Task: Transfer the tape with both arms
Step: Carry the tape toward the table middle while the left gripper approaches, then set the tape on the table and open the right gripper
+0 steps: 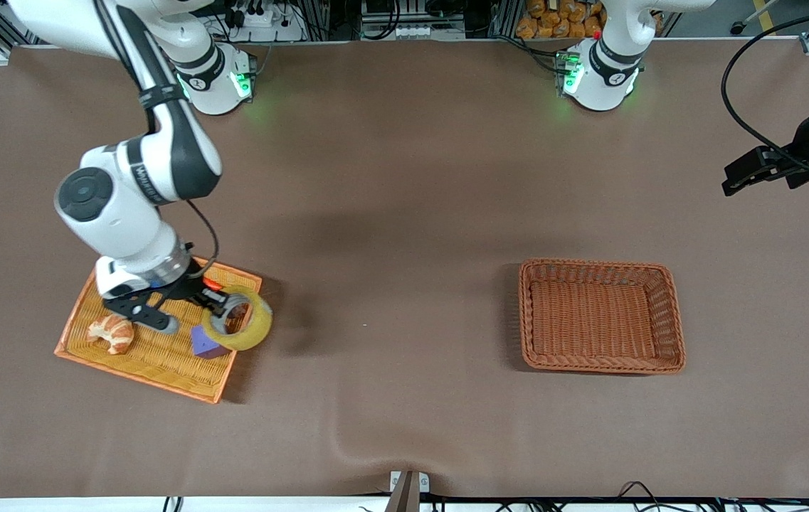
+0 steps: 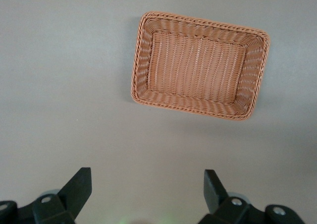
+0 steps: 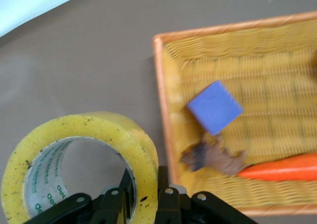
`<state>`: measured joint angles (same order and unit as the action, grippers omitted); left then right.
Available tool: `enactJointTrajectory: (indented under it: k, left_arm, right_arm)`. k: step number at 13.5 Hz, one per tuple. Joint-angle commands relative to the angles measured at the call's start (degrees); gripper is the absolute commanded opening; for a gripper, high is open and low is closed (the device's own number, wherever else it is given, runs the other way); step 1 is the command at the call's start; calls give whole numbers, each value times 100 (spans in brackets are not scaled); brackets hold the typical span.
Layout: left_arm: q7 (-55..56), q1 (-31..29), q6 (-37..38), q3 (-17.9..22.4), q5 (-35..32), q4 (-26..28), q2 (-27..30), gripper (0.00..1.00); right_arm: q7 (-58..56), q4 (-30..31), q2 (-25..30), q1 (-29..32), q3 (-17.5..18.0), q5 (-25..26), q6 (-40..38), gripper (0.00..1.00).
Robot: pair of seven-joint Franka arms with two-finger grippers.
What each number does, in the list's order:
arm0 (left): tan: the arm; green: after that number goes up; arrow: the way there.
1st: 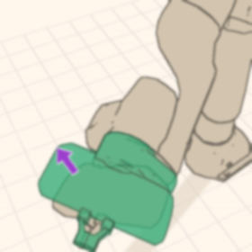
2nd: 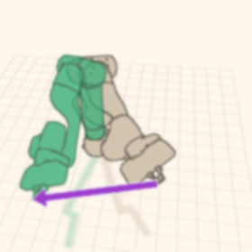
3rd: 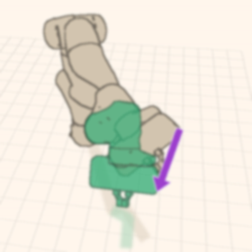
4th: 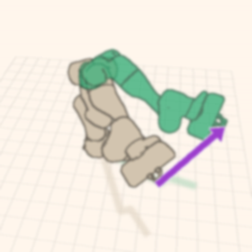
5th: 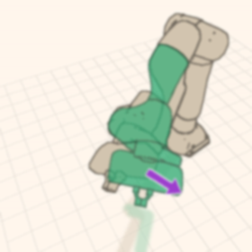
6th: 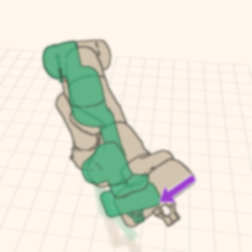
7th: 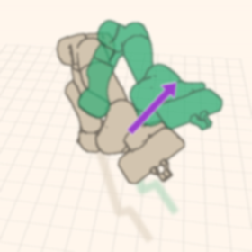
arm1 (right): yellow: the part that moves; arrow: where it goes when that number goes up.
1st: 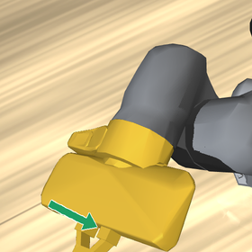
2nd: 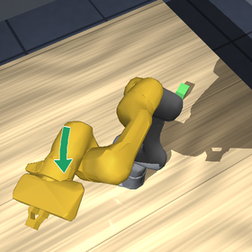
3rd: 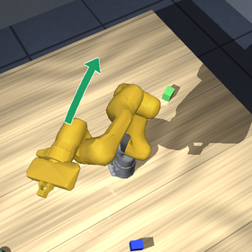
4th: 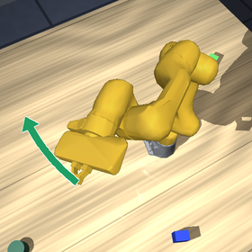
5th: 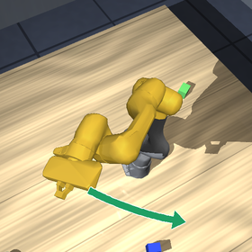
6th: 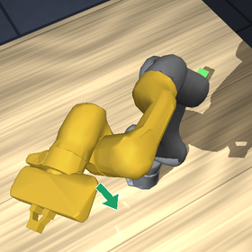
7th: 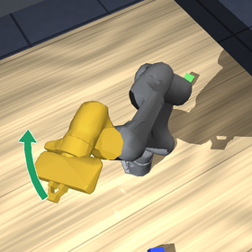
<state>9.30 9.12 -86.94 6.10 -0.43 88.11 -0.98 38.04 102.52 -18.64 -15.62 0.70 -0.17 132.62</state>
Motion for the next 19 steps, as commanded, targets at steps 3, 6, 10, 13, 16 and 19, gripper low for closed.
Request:
enactJointTrajectory:
  k: [3, 6, 10, 13, 16, 19]
  left_arm:
    - [-138, -51, -7, 5, 86, -31, 2, 100]
    - [-139, -51, -7, 5, 95, -58, 11, 100]
    - [-138, 19, -182, -21, 113, -31, -252, 100]
    - [-24, 194, -734, -56, 270, -84, -761, 100]
    - [46, 563, -1534, -65, 508, -101, -1289, 100]
    - [203, 1134, -2351, -83, 570, -119, -1833, 100]
  right_arm:
    - [1307, -381, -603, -1055, -26, 25, 97, 0]
    - [2432, -1135, -1456, -1435, -35, 428, 98, 0]
    - [3217, -1358, -1818, -1856, -35, 526, 89, 0]
    - [3526, -1366, -1985, -2059, -35, 544, 98, 19]
    - [3526, -1366, -1933, -2051, -53, 701, 45, 100]
    - [3482, -1480, -1618, -1815, -105, 817, -165, 100]
